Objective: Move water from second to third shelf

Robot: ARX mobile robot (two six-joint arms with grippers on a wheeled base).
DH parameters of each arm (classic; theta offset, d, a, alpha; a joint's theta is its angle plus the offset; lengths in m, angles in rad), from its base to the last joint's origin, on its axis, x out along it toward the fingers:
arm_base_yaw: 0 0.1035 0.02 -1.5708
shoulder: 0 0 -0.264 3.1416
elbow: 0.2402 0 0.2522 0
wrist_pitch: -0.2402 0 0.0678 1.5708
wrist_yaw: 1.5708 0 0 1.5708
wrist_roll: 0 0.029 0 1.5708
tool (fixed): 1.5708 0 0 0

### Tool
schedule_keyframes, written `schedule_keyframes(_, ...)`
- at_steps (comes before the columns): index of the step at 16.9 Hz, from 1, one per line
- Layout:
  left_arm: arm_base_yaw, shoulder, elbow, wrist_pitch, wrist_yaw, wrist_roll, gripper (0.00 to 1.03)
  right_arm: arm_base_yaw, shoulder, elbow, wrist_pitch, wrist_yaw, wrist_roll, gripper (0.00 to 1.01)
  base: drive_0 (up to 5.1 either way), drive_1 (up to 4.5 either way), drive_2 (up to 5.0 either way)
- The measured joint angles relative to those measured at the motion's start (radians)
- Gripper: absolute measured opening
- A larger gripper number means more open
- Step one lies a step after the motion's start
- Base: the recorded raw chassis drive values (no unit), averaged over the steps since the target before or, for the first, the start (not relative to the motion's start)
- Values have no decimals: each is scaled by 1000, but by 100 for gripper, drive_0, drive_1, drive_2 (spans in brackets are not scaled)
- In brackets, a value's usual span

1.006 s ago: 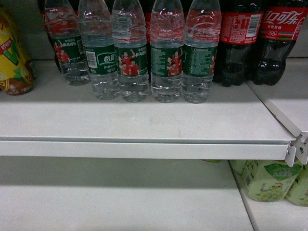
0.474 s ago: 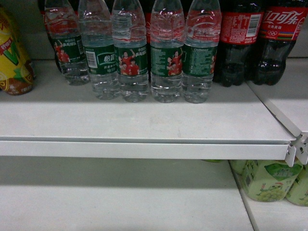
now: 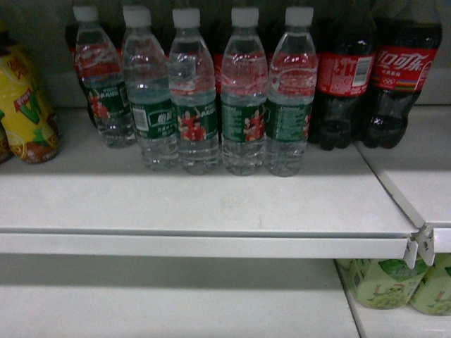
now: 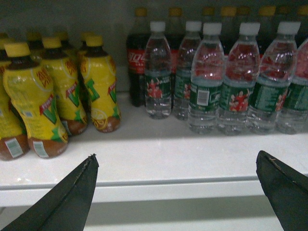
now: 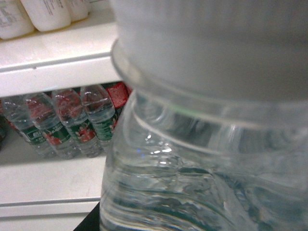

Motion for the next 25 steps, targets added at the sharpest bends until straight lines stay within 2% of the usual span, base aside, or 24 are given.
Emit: schedule_keyframes(25,0,0,0,1,0,-1,98,0,-5,13,3,2,0,43,0,0,0)
